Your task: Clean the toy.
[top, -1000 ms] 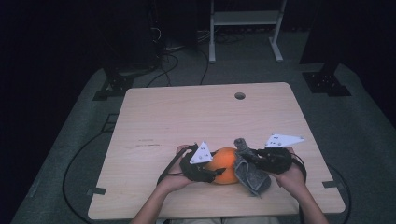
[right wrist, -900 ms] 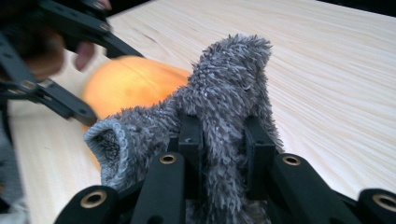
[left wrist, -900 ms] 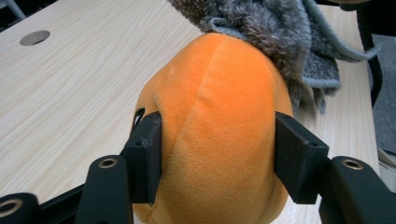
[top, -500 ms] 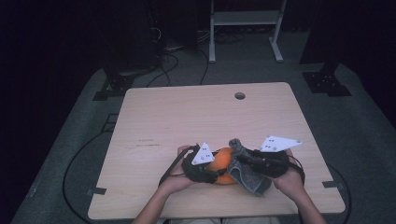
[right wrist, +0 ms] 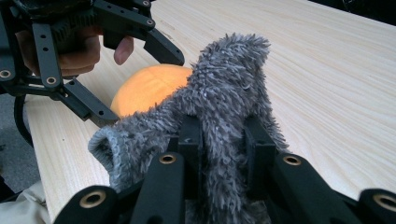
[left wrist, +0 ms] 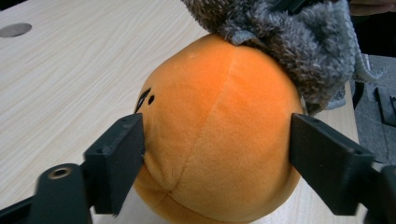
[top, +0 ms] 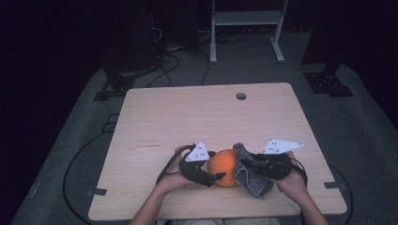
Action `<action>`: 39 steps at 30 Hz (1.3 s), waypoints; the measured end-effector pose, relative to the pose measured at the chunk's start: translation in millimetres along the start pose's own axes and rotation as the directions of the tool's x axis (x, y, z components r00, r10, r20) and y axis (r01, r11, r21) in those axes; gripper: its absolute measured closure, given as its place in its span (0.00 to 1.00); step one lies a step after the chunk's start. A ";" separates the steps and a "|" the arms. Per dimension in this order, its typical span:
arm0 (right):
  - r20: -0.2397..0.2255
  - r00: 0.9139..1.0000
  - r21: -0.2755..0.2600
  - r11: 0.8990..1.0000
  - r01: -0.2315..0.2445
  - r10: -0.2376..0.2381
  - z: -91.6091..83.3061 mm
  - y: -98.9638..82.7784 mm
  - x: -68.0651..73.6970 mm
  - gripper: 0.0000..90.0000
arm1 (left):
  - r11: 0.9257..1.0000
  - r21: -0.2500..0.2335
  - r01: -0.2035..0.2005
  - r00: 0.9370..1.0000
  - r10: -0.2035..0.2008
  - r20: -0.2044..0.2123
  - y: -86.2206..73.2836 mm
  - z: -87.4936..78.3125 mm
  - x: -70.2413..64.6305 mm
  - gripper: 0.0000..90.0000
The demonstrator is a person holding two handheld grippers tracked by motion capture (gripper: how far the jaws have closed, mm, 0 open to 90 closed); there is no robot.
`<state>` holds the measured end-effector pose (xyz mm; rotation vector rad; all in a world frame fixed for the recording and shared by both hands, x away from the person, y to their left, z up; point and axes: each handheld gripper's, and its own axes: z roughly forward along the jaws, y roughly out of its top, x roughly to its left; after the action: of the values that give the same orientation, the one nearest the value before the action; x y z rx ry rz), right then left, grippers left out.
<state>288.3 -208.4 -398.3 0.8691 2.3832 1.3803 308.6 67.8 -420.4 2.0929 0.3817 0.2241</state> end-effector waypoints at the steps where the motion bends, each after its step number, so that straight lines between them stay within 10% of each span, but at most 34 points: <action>1: 0.003 1.000 -0.002 1.000 0.000 0.000 -0.5 -0.9 -1.7 0.80 | 1.000 0.000 -0.012 1.000 0.012 -0.010 0.3 0.3 -1.2 0.27; 10: 0.100 0.995 0.015 1.000 -0.017 0.015 -10.1 -10.6 -17.5 0.82 | 0.999 0.012 -0.044 0.998 0.044 -0.042 3.7 1.7 -6.9 0.38; 19: 0.020 0.998 -0.041 0.997 0.062 -0.061 -9.2 12.5 14.8 0.82 | 1.000 0.002 -0.018 0.998 0.018 -0.056 6.5 8.5 -12.1 0.38; 32: 0.012 1.000 -0.026 0.999 0.026 -0.026 -6.6 -3.0 -1.4 0.82 | 0.998 -0.036 -0.043 0.999 0.043 0.001 7.7 1.4 -9.4 0.29; 39: 0.026 1.000 -0.030 1.000 0.006 -0.005 -9.8 -7.1 -7.7 0.82 | 0.999 -0.036 0.018 1.000 -0.018 0.003 1.8 4.7 -1.6 0.22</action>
<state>286.9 -222.6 -399.8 0.8668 2.3377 1.3907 308.8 62.6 -421.3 2.0533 0.3918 0.2166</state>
